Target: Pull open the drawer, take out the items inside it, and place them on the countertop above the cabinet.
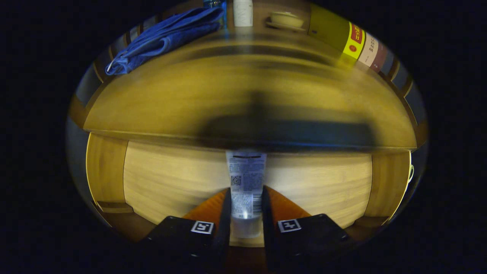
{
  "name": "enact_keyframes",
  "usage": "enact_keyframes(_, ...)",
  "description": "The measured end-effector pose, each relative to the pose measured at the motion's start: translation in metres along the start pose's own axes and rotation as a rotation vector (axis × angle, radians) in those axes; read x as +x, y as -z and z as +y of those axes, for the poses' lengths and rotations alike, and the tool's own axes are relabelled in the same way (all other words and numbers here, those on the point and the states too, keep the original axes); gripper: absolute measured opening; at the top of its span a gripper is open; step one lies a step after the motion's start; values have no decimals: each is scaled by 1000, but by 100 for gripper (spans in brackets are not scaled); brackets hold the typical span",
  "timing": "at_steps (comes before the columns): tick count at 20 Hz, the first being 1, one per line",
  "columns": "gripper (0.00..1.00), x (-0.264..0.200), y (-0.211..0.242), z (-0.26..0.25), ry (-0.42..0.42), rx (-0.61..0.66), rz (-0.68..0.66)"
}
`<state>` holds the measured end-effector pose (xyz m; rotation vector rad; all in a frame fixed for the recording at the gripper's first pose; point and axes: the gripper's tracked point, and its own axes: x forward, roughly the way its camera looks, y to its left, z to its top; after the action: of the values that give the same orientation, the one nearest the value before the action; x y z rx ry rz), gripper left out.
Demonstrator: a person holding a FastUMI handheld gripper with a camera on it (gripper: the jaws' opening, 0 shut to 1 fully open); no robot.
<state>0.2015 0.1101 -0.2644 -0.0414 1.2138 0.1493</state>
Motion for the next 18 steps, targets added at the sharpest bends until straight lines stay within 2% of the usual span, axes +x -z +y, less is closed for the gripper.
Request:
enact_keyframes(3,28,-18,-12,10,-45,35,-25)
enact_keyframes(6,28,-51,-30,21,-74,55,-53)
enact_keyframes(9,28,-39,-36,17,-82,38,-101)
enact_keyframes(12,28,-86,-30,6,-100,43,-138)
enact_keyframes(17,28,-114,-17,-4,-78,42,-196)
enact_keyframes(18,28,-118,-13,1,-96,45,-207)
